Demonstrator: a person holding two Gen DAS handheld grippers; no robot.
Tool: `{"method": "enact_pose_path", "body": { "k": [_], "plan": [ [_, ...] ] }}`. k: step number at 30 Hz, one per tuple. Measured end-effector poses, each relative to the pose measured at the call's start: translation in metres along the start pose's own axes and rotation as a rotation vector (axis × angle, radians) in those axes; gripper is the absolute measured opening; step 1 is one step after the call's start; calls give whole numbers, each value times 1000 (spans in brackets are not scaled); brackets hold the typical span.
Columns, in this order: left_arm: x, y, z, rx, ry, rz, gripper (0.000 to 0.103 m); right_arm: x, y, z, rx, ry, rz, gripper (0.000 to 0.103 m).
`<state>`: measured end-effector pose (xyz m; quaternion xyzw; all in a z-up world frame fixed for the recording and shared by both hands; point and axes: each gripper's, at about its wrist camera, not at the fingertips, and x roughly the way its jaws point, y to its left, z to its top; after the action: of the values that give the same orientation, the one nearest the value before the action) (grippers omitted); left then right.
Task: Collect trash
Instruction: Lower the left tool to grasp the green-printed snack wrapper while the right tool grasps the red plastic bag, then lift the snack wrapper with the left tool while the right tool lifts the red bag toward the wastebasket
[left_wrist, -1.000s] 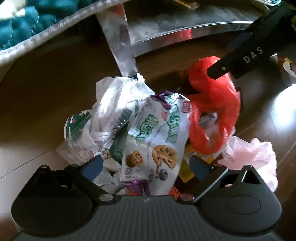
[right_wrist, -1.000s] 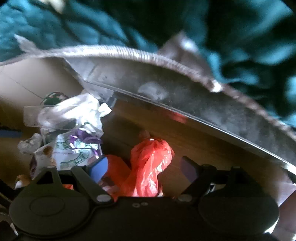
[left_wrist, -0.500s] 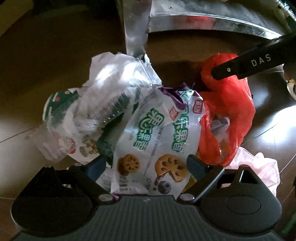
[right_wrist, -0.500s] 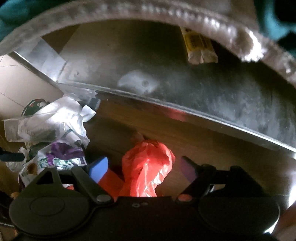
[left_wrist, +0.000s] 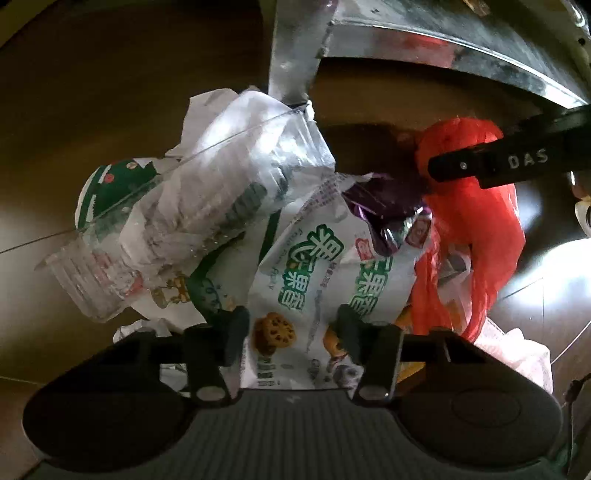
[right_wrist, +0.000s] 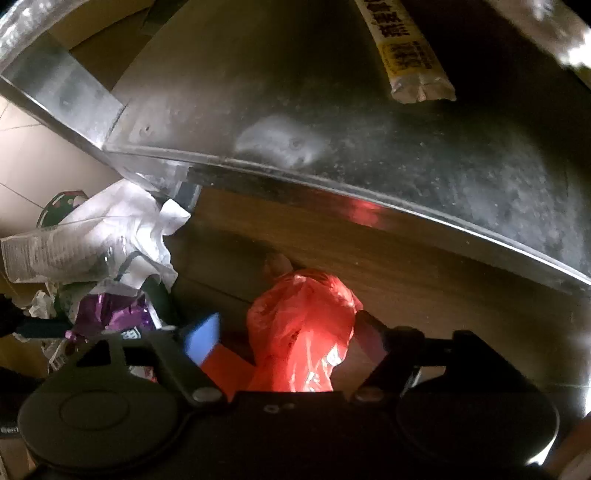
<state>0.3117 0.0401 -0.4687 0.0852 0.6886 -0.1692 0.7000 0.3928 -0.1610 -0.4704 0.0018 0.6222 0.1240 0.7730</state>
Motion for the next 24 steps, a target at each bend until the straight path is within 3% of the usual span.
{"method": "enact_pose_path", "body": {
  "k": [1, 7, 10, 14, 24],
  "plan": [
    [0, 1, 1, 0, -1, 0, 46, 1, 0, 0, -3, 6, -7, 47],
    [-5, 5, 3, 5, -7, -8, 35, 0, 3, -1, -23, 7, -10, 47],
    [-13, 7, 0, -8, -7, -13, 27, -6, 4, -3, -19, 3, -13, 31],
    [-32, 13, -4, -21, -6, -24, 20, -22, 6, -8, -41, -12, -23, 28],
    [-103, 11, -10, 16, -87, -4, 19, -107, 17, -27, -93, -127, 9, 23]
  ]
}}
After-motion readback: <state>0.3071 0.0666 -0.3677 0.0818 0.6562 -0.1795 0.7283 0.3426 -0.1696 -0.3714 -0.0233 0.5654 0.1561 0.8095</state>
